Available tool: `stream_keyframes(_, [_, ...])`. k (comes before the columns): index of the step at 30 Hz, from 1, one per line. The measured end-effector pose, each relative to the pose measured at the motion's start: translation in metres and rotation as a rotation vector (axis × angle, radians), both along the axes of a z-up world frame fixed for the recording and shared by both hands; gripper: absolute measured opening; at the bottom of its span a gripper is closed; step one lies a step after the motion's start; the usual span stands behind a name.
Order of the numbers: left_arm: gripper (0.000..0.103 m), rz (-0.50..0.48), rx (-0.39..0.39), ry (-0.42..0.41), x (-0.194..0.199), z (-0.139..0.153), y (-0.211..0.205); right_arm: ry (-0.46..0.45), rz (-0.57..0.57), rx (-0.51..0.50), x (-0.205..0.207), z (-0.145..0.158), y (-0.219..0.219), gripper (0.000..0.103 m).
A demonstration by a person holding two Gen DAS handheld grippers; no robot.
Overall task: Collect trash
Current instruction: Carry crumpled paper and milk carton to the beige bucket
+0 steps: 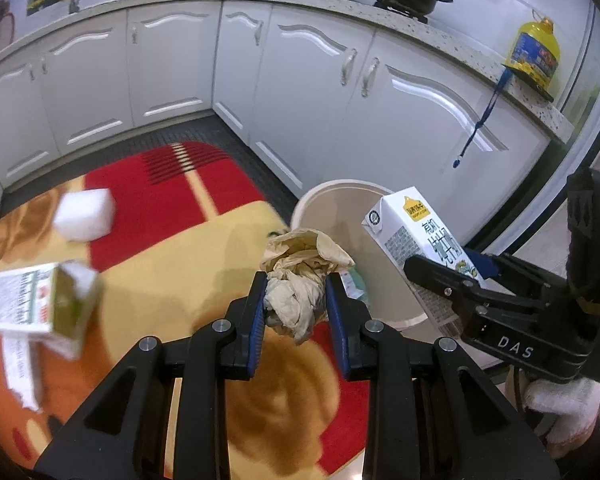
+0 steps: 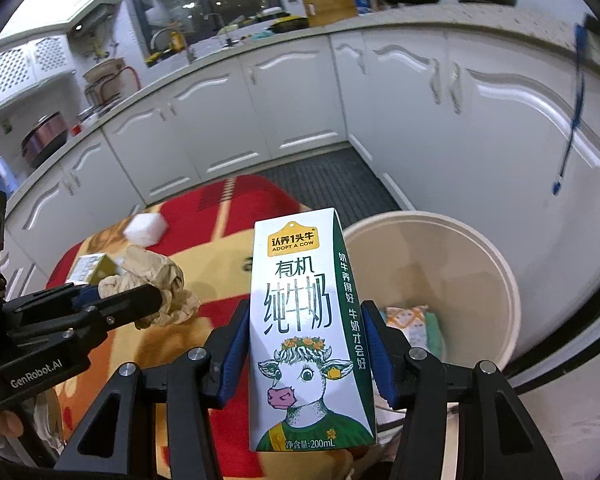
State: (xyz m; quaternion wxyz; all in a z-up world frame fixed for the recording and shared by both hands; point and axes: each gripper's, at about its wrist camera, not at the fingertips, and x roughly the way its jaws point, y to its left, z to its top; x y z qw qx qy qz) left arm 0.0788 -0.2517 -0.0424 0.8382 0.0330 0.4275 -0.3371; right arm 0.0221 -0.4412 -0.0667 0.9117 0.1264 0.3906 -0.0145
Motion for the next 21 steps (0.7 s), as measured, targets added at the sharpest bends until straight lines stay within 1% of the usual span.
stream_keyframes(4, [0.026,-0.033,-0.011,0.028,0.008,-0.007,-0.023,0.018,-0.039,0.015,0.0,-0.009,-0.019,0.052])
stream_keyframes(10, [0.026,-0.062,-0.005,0.05,0.017,-0.017,-0.052,0.053,-0.082,0.039,0.0,-0.026,-0.042,0.052])
stream_keyframes(21, [0.027,-0.073,0.014,0.077,0.031,-0.038,-0.083,0.112,-0.146,0.06,0.004,-0.053,-0.072,0.052])
